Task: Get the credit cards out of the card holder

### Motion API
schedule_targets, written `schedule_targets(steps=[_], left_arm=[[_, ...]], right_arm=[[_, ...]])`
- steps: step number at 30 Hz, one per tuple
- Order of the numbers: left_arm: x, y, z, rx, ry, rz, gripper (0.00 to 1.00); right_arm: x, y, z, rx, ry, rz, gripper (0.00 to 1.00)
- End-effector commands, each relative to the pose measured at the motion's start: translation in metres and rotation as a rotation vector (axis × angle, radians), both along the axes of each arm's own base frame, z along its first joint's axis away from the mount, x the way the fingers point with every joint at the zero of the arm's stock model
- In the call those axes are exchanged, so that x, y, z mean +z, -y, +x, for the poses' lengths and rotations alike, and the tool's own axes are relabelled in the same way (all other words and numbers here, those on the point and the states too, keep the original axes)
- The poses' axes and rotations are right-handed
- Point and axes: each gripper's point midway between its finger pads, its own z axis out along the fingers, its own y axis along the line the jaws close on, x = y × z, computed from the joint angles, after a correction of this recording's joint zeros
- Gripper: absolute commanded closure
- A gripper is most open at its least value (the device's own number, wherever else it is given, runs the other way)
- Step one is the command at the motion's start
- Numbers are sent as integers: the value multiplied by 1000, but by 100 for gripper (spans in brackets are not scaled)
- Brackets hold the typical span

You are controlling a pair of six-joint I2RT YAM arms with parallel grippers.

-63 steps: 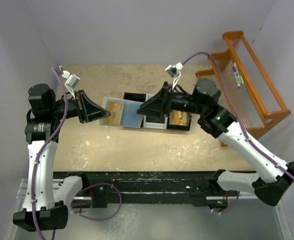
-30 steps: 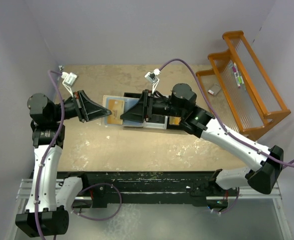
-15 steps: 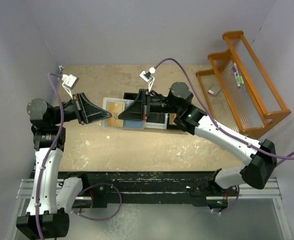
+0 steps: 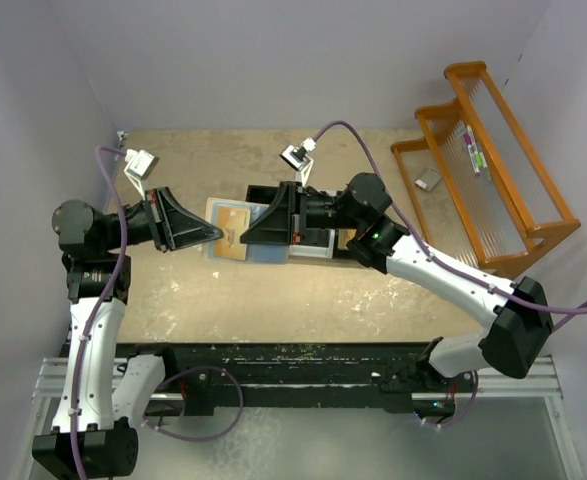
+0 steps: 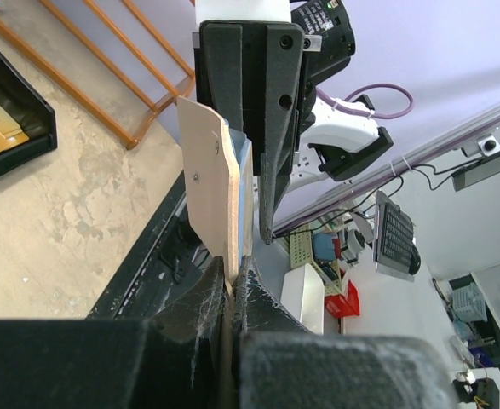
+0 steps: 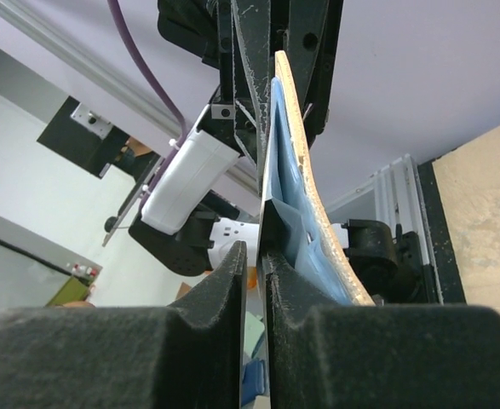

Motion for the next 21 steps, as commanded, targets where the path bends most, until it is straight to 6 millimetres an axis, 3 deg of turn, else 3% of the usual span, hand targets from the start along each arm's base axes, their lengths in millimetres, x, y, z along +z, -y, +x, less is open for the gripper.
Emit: schedule_targets(steps=[1, 5, 10, 13, 21], left_arm=[[9, 0, 0, 18, 47, -4, 100], [11, 0, 0, 19, 51, -5, 100], [11, 0, 0, 16, 53, -3, 100], [11, 0, -1, 15, 54, -3, 100], [11, 0, 0, 13, 52, -1, 100]], right_arm=[[41, 21, -26, 70, 108, 124, 89], [43, 23, -25, 63, 108, 129, 95], [43, 27, -24, 57, 110, 129, 93], [42, 30, -22, 45, 107, 129, 100], [45, 36, -22, 30, 115, 129, 100]])
